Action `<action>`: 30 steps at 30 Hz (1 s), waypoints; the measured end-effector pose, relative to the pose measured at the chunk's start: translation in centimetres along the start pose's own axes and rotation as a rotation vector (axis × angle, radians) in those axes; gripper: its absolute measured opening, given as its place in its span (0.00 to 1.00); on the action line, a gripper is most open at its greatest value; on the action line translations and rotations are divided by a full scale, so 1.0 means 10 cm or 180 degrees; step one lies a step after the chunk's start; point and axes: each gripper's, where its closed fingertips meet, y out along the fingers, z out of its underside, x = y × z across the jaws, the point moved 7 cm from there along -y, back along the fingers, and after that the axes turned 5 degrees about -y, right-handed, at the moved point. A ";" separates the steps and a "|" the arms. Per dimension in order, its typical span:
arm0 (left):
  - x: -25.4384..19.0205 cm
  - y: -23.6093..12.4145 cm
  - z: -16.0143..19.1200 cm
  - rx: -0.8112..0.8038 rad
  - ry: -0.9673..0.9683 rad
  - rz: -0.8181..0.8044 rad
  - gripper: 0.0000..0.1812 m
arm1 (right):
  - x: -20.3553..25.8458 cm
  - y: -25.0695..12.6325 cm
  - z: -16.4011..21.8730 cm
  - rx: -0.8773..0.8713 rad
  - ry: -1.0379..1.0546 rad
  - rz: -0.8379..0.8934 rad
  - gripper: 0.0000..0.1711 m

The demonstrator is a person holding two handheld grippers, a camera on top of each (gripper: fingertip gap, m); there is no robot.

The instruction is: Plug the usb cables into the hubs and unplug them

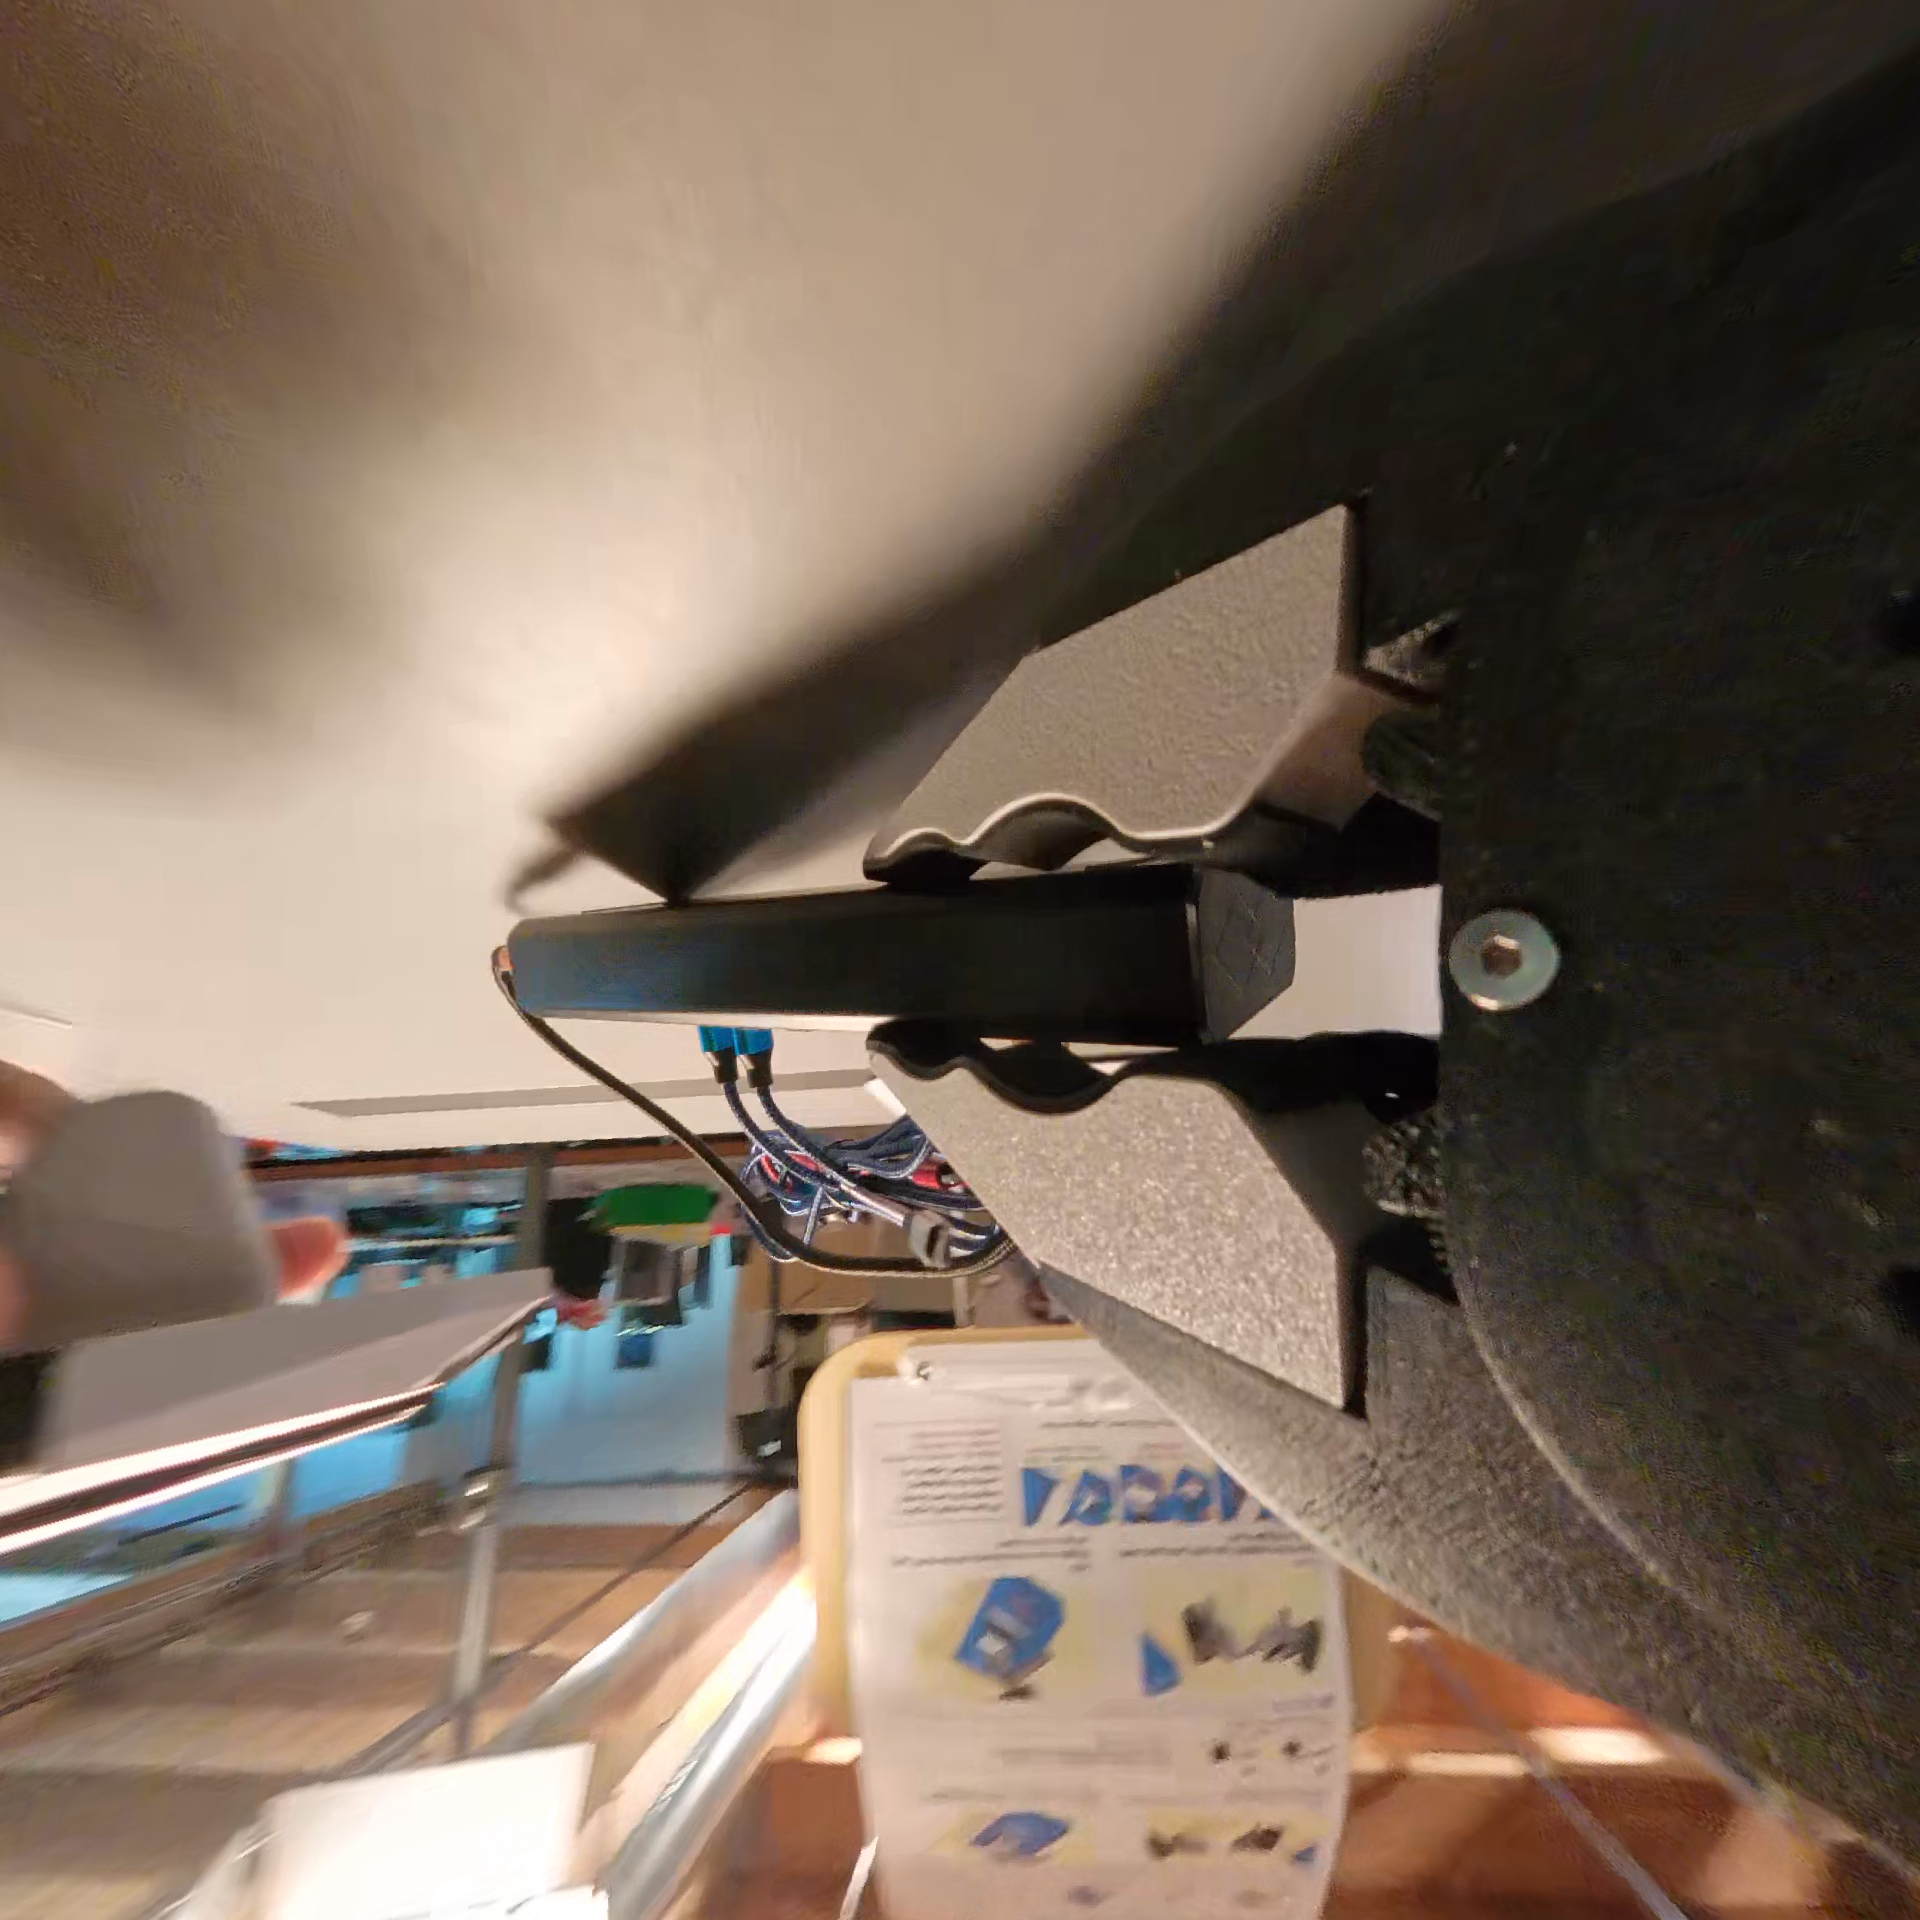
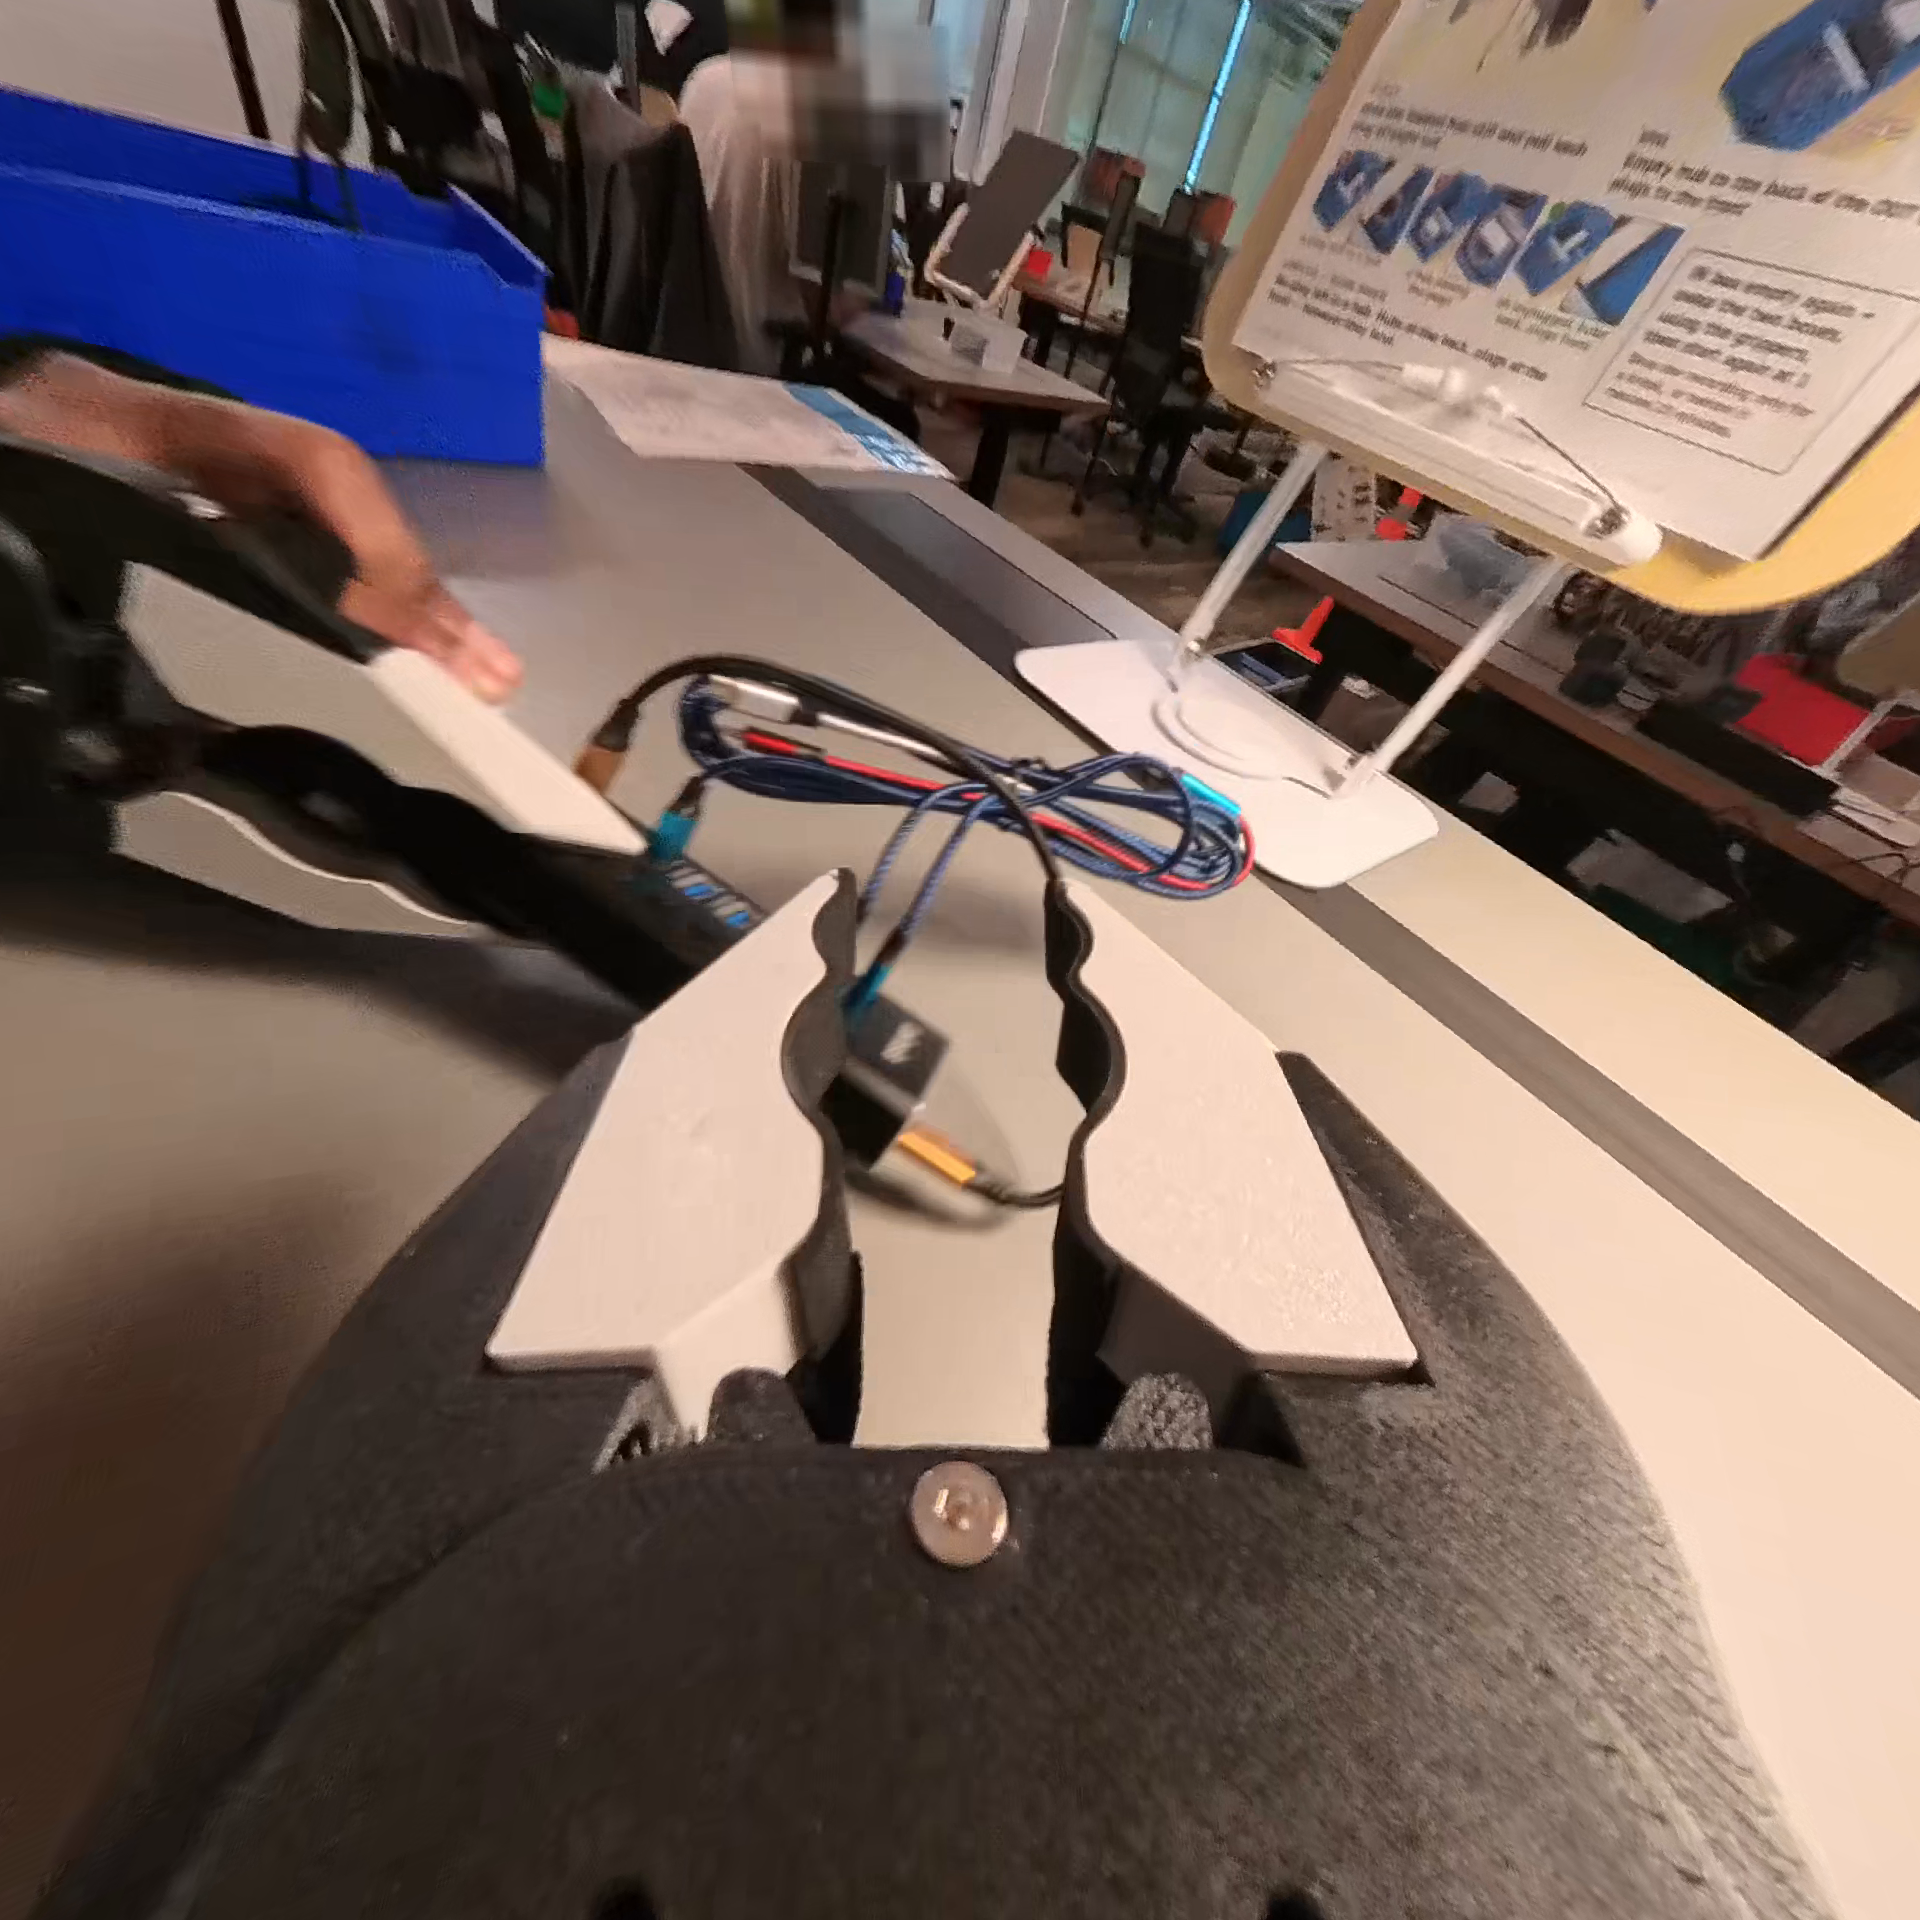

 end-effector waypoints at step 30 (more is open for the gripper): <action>0.07 -0.20 -0.07 -0.0757 -0.0383 0.0197 0.17 | 0.50 0.19 0.43 0.1003 -0.2579 0.0012 0.20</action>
